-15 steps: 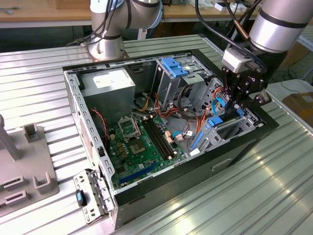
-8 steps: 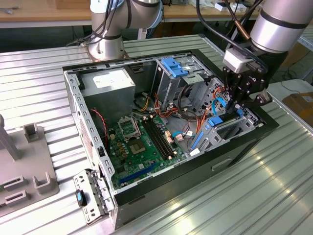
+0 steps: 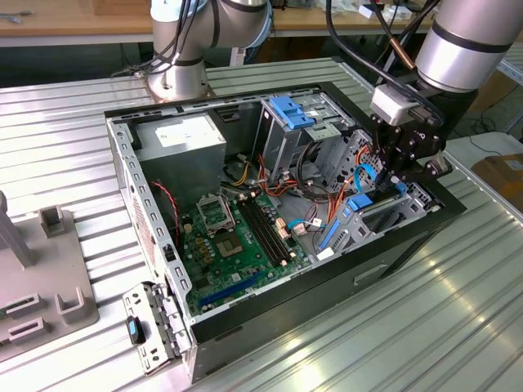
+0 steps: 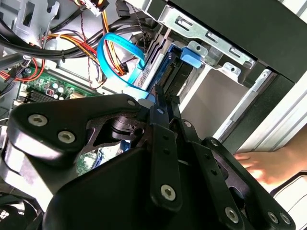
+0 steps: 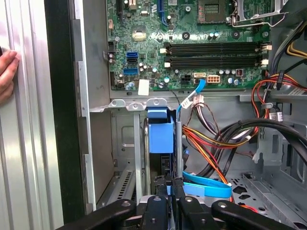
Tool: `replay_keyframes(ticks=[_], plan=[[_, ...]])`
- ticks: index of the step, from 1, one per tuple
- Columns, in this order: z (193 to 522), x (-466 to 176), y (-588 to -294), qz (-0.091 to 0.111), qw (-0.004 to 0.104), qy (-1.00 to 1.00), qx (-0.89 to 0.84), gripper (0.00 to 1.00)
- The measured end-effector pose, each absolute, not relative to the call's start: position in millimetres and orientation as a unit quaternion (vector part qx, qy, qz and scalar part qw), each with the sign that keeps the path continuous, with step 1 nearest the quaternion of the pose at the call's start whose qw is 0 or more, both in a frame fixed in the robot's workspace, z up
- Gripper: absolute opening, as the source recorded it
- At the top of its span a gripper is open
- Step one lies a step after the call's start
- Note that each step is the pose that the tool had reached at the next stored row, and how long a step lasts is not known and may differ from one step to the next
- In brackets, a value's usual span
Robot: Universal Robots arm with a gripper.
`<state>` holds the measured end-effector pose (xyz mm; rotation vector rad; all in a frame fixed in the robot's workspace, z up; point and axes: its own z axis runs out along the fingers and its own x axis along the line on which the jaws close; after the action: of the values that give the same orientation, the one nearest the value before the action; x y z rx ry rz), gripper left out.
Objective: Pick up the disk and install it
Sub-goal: 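Insert the first disk wire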
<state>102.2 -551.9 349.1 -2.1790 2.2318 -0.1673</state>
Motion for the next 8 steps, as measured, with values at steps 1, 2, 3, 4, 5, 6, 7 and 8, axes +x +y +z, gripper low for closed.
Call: replay_keyframes(ticks=[1,2,3,4,5,6,7,8], plan=[[349.0,102.1,-551.9,-0.054,0.009,0.714,-0.698,0.16],[348.6,102.1,-551.8,-0.054,0.009,0.714,-0.698,0.16],[347.7,102.0,-551.9,-0.054,0.009,0.714,-0.698,0.16],[347.3,102.0,-551.9,-0.054,0.009,0.714,-0.698,0.16],[347.0,102.1,-551.9,-0.054,0.009,0.714,-0.698,0.16],[346.7,102.1,-551.9,-0.054,0.009,0.714,-0.698,0.16],[346.0,102.1,-551.9,-0.054,0.009,0.714,-0.698,0.16],[345.7,102.1,-551.9,-0.054,0.009,0.714,-0.698,0.16]])
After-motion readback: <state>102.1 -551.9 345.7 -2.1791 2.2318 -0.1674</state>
